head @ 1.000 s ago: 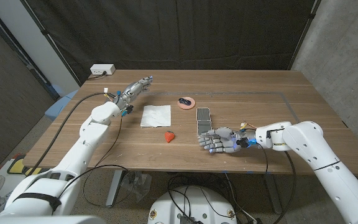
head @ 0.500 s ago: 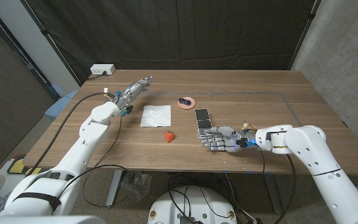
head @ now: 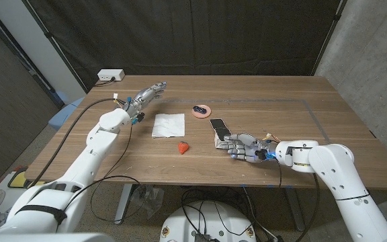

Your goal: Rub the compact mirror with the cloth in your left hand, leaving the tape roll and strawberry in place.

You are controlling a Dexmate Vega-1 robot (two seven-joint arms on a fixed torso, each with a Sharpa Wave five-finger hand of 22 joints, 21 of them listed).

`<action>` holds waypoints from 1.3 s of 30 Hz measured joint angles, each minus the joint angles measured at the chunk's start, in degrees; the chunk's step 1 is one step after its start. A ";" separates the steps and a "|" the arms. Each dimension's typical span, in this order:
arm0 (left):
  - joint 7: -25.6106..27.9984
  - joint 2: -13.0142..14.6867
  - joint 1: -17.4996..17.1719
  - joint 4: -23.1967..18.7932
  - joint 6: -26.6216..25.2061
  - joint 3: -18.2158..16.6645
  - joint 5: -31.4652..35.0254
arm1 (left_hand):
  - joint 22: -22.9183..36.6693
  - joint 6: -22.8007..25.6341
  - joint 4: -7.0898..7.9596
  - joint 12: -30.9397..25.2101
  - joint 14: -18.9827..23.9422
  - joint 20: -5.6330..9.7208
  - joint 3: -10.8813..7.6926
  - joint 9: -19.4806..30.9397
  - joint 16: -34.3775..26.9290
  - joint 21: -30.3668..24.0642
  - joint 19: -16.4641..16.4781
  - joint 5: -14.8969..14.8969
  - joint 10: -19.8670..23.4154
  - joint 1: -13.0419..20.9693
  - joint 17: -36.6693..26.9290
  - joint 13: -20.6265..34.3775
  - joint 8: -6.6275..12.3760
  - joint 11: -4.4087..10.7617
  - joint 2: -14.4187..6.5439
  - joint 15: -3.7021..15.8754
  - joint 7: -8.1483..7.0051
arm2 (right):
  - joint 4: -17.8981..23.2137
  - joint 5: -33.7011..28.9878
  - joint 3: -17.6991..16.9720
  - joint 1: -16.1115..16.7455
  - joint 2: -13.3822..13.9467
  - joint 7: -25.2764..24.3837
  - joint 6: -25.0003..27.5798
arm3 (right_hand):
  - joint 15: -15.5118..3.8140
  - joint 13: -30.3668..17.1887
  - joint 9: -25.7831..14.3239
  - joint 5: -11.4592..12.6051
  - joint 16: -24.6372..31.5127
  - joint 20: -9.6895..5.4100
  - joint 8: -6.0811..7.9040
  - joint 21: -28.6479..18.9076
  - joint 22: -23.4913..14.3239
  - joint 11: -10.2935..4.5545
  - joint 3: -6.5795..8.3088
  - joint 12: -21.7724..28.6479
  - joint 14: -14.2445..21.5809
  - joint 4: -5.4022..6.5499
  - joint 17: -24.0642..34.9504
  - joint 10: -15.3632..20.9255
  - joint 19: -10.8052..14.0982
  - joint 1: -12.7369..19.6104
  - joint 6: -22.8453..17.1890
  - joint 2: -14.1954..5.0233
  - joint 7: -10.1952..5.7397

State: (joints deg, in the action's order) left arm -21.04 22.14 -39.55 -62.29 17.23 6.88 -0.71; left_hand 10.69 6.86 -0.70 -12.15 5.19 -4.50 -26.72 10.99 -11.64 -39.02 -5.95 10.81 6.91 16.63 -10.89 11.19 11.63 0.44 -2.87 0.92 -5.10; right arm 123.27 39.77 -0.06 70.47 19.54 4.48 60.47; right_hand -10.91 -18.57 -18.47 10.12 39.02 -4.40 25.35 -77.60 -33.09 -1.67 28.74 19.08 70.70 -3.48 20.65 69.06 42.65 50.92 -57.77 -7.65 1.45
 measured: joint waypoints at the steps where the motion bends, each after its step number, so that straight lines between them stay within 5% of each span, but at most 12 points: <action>1: -0.01 0.00 0.16 0.09 0.00 0.16 0.43 | 0.00 -0.13 -0.38 0.00 0.00 0.00 -0.27 -0.05 0.00 0.05 0.00 0.00 -0.21 0.60 0.15 0.00 0.00 0.20 0.28 0.00 -0.13 | -0.09 -0.53 0.12 0.46 0.19 0.47 -1.72 | 0.03 -0.22 -0.22 0.00 0.22 0.00 0.06 0.00 -0.31 -0.02 0.00 0.00 0.21 0.00 0.23 0.23 0.00 0.00 -0.15 0.00 -0.15; 14: 0.05 0.66 0.73 -1.44 -0.33 1.35 3.09 | 0.00 -0.62 -2.40 0.00 0.22 0.00 -0.80 -0.08 0.24 0.27 0.00 0.00 -0.18 2.83 0.51 0.01 0.00 0.81 1.17 0.22 -0.62 | -2.36 -5.16 1.76 3.54 2.88 6.06 -18.90 | 0.84 -2.31 -1.36 0.30 1.77 0.49 0.77 0.23 -0.72 -0.11 0.34 0.84 -0.49 0.23 2.80 0.54 -2.60 0.00 -0.97 0.00 -1.08; 22: 0.06 1.23 0.32 -3.41 -1.25 1.57 4.16 | 0.00 -0.62 -3.64 0.00 0.97 0.00 -0.74 -0.08 0.22 0.68 0.00 0.00 0.36 4.35 0.50 0.01 -0.04 1.35 1.85 0.96 -0.62 | -4.08 -7.43 2.35 4.97 3.45 8.35 -27.40 | 1.66 -3.59 -1.63 0.34 2.16 0.61 0.78 1.55 1.65 -0.11 -1.10 0.84 -1.31 0.09 4.38 0.54 -4.33 0.00 -1.39 0.00 -2.10; 32: -1.63 3.73 -0.75 -8.78 -4.68 2.62 8.41 | 0.12 3.25 -6.39 -0.74 8.55 0.09 -0.77 0.08 -2.35 0.64 3.23 0.00 4.68 7.69 -0.36 0.08 1.11 2.95 4.17 1.32 -0.50 | -4.75 -12.32 3.32 7.63 2.83 7.17 -38.51 | 2.13 -4.67 -1.90 0.74 2.16 0.93 0.77 1.76 3.34 -0.11 -1.89 1.05 -1.78 0.25 5.22 0.54 -5.28 0.09 -1.38 -0.08 -2.52; 39: -2.78 8.04 -3.22 -18.37 -8.15 3.85 14.20 | 0.12 3.91 -7.63 -0.88 9.86 -0.10 -0.64 0.08 -2.78 0.43 4.84 0.44 6.00 9.72 -0.72 0.15 1.11 3.80 5.29 1.42 -0.62 | -4.47 -16.25 3.99 9.21 2.09 4.12 -44.90 | 2.13 -5.35 -1.90 0.73 2.15 0.83 0.45 2.00 4.32 -0.11 -2.44 1.49 -1.78 -0.14 5.80 0.54 -5.98 0.24 -1.39 -0.23 -2.52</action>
State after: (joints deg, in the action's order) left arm -23.82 30.18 -42.78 -80.67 9.08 10.74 13.48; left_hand 10.82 10.77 -8.34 -13.03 15.05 -4.60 -27.35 11.08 -14.42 -38.59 -1.11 11.26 12.91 26.35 -11.61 11.34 12.74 4.24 2.42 2.35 -5.72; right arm 118.80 23.52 3.93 79.68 21.63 8.60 15.56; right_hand -8.78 -23.92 -20.38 10.85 41.17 -3.57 25.80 -75.60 -28.77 -1.78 26.30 20.58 68.92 -3.62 26.45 69.60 36.67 51.17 -59.16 -7.88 -1.07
